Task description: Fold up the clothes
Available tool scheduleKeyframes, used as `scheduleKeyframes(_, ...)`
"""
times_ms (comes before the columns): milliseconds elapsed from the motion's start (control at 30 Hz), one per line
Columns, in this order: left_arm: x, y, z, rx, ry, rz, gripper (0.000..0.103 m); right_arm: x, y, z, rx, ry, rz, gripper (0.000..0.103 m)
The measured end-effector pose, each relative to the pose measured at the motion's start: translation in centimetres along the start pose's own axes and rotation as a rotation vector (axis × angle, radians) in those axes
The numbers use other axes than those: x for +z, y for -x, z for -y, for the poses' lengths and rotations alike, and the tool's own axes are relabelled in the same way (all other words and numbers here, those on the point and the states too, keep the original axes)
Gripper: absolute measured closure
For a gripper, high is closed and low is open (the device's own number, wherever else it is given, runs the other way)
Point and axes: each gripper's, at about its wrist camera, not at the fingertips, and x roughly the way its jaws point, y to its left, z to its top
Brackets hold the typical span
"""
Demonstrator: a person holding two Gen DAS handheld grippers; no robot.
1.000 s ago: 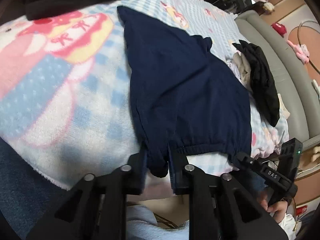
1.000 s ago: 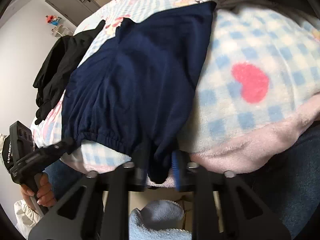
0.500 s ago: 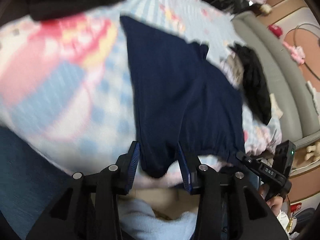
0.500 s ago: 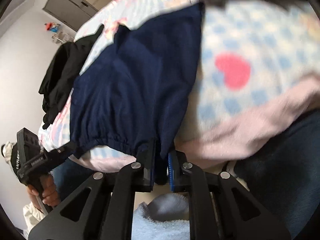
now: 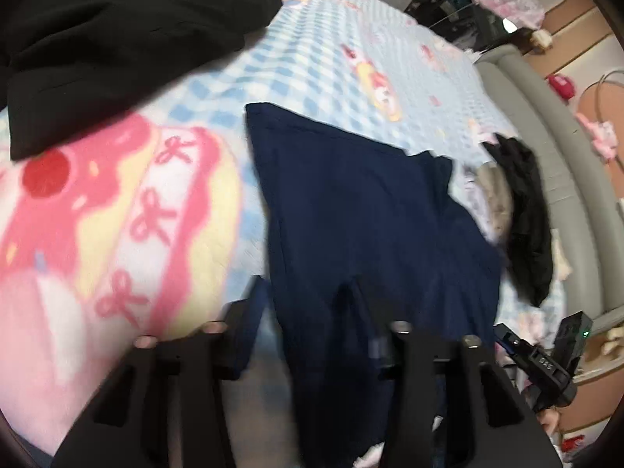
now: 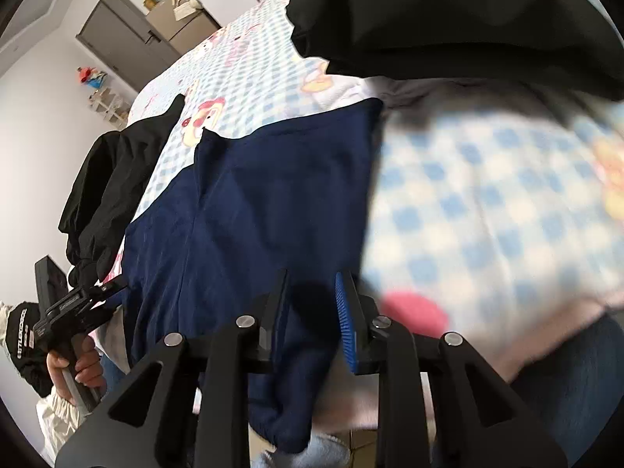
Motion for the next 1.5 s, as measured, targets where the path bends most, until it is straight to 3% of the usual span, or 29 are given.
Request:
scheduleKeyframes(133, 0.5, 1.3, -0.9, 0.102, 0.005, 0.065, 0.093, -0.1, -2.2, 0.8, -0.095, 0.014, -0.052, 0.085)
scheduleKeyframes(167, 0.6, 1.9, -1.3, 0.098, 0.012, 0.072, 0.092, 0.0, -2.0, 0.9, -0.116, 0.018, -0.05, 0.09)
scheduleKeyframes(233, 1.1, 3.0, -2.1, 0.06, 0.017, 0.082, 0.09, 0.5, -1.1, 0.6, -0.149, 0.031, -0.039, 0.089)
scheduleKeyframes(267, 1.5, 3.3, -2.4, 0.036, 0.014, 0.084, 0.08, 0.9, -0.4, 0.1, -0.153, 0.046, -0.016, 0.087)
scheduleKeyframes(300, 2.0, 3.4, -2.5, 0.017, 0.006, 0.085, 0.055, 1.3, 0.4, -0.6, -0.148, 0.069, 0.018, 0.085)
scheduleKeyframes(333, 2.6, 3.2, -2.5, 0.001, 0.002, 0.086, 0.042, 1.7, 0.9, -1.2, -0.134, 0.092, 0.041, 0.083)
scheduleKeyframes(367, 3.3, 2.6, -2.5, -0.009, 0.008, 0.085, 0.037, 2.2, 1.0, -1.6, -0.117, 0.112, 0.055, 0.077)
scheduleKeyframes(433, 4.8, 1.2, -2.4, -0.025, 0.02, 0.081, 0.037, 3.2, 0.2, -2.1, -0.1, 0.128, 0.066, 0.068)
scheduleKeyframes(533, 6.9, -2.0, -1.1, 0.002, 0.009, 0.048, 0.044, 4.6, -2.0, -1.2, -0.13, 0.084, 0.033, 0.068)
scheduleKeyframes(600, 7.6, -3.4, -0.2, 0.038, -0.021, 0.034, 0.086, 5.1, -2.7, -0.7, -0.123, 0.075, 0.034, 0.068)
scheduleKeyframes(667, 7.9, -3.2, 0.4, 0.112, -0.063, 0.06, 0.096, 5.5, -3.4, -0.6, -0.142, 0.117, 0.022, 0.068)
scheduleKeyframes(767, 8.8, -1.9, -0.2, 0.173, -0.044, 0.114, 0.096, 5.3, -4.1, -0.8, -0.202, 0.163, -0.003, 0.07)
scheduleKeyframes(867, 8.8, -1.0, -0.9, 0.151, -0.009, 0.087, 0.087, 5.2, -3.6, -0.2, -0.199, 0.133, 0.004, 0.072)
scheduleKeyframes(933, 8.1, -0.1, -0.6, 0.134, -0.018, 0.074, 0.067, 5.0, -2.3, -0.8, -0.179, 0.118, 0.027, 0.072)
scheduleKeyframes(967, 7.1, 0.8, 0.4, 0.115, -0.058, 0.098, 0.06, 5.0, -1.7, -1.4, -0.167, 0.117, 0.043, 0.069)
scheduleKeyframes(1067, 3.1, 3.1, 3.8, -0.009, -0.168, 0.128, 0.06, 3.6, 0.3, -3.7, -0.109, 0.131, 0.091, 0.069)
scheduleKeyframes(1200, -2.0, 2.4, 8.3, -0.126, -0.302, 0.037, 0.062, 0.0, 0.7, -6.7, -0.014, 0.169, 0.079, 0.068)
scheduleKeyframes(1267, -3.9, 0.7, 9.2, -0.088, -0.333, -0.023, 0.062, -2.0, -0.7, -7.6, 0.004, 0.199, 0.015, 0.068)
scheduleKeyframes(1400, -6.2, -0.8, 6.7, 0.116, -0.298, -0.112, 0.062, -4.3, -1.7, -6.7, -0.026, 0.18, -0.06, 0.07)
scheduleKeyframes(1500, -7.2, 2.1, 4.7, 0.016, -0.231, -0.071, 0.063, -5.1, 0.5, -5.1, -0.039, 0.144, -0.035, 0.068)
